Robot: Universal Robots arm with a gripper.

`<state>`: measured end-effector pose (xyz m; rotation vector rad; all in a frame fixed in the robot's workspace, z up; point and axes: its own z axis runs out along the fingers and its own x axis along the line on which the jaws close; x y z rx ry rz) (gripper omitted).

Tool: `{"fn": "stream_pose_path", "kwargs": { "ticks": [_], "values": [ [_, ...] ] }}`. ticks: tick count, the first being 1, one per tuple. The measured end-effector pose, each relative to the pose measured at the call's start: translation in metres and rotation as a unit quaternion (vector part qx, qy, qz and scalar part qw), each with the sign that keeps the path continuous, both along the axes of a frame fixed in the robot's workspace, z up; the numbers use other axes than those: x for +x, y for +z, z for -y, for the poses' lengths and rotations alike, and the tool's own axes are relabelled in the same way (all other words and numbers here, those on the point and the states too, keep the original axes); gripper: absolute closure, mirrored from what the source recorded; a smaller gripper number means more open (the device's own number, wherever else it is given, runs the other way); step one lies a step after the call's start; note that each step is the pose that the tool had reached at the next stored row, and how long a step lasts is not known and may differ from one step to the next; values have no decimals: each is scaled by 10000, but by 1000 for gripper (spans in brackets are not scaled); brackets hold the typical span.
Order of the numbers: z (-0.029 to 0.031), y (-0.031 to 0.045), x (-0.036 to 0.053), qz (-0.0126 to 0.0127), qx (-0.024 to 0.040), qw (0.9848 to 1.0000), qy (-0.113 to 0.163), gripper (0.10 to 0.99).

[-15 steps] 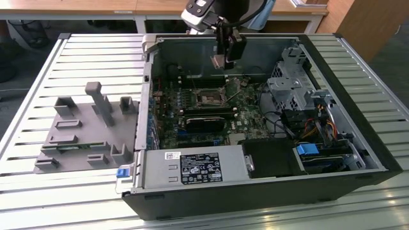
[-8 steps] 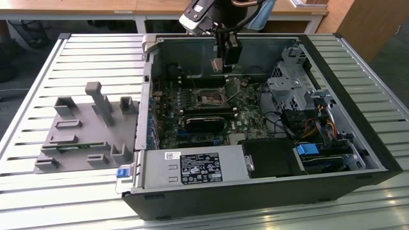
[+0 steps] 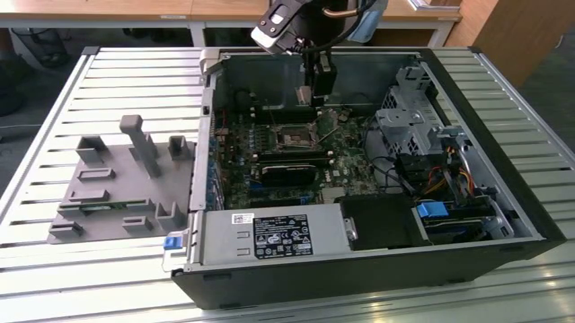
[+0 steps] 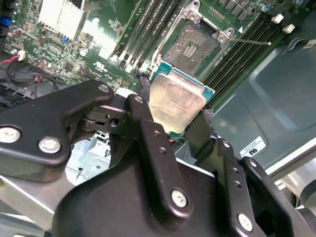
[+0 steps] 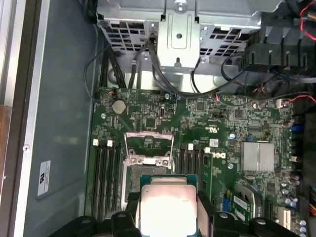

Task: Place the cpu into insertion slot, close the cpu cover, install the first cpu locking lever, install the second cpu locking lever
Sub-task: 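Place the cpu into insertion slot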

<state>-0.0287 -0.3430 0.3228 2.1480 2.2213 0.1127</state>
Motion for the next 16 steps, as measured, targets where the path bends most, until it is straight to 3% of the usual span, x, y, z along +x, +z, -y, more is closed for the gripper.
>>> {"fn": "stream_pose_path", "kwargs": {
  "ticks": [8,12,13,16],
  "values": [
    [-33,-143,-20,-1,0,10000,2,545],
    [-35,-173,-20,-3,0,10000,2,545],
    [-35,-184,-21,-9,0,10000,1,545],
    [-35,-227,-20,-78,0,10000,1,545]
  ]
}}
